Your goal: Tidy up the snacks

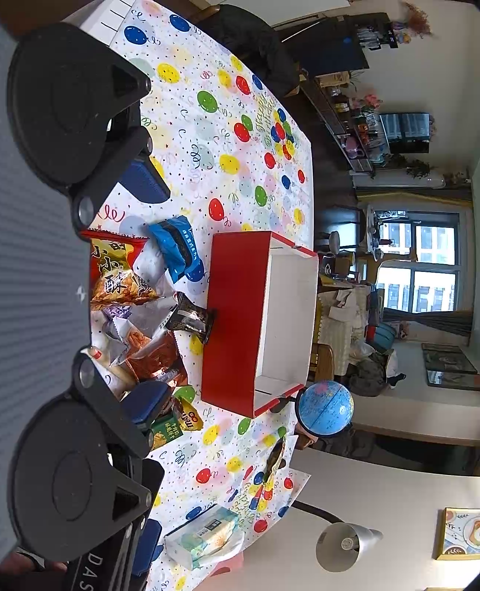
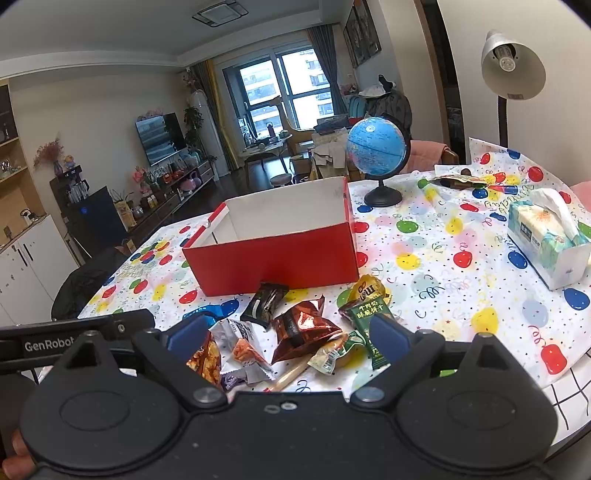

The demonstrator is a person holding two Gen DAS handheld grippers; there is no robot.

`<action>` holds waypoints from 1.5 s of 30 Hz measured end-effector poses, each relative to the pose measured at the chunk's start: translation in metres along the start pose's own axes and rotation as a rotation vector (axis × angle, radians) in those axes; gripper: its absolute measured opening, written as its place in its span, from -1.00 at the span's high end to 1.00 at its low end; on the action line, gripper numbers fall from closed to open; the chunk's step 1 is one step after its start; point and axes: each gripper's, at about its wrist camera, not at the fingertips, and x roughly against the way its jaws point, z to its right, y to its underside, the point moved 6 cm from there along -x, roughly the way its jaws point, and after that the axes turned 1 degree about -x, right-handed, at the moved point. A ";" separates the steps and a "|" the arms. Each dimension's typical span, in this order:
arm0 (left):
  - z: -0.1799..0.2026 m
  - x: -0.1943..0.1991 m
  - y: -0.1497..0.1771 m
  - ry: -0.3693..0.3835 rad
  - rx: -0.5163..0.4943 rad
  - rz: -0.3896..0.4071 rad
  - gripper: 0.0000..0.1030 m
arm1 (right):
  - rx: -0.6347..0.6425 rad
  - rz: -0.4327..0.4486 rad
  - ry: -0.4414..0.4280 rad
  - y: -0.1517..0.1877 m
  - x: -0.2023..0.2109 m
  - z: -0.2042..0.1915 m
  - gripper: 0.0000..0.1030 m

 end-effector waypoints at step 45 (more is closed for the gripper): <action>-0.026 -0.052 0.044 -0.004 0.032 -0.122 -1.00 | 0.029 -0.080 0.008 0.037 -0.038 0.006 -0.83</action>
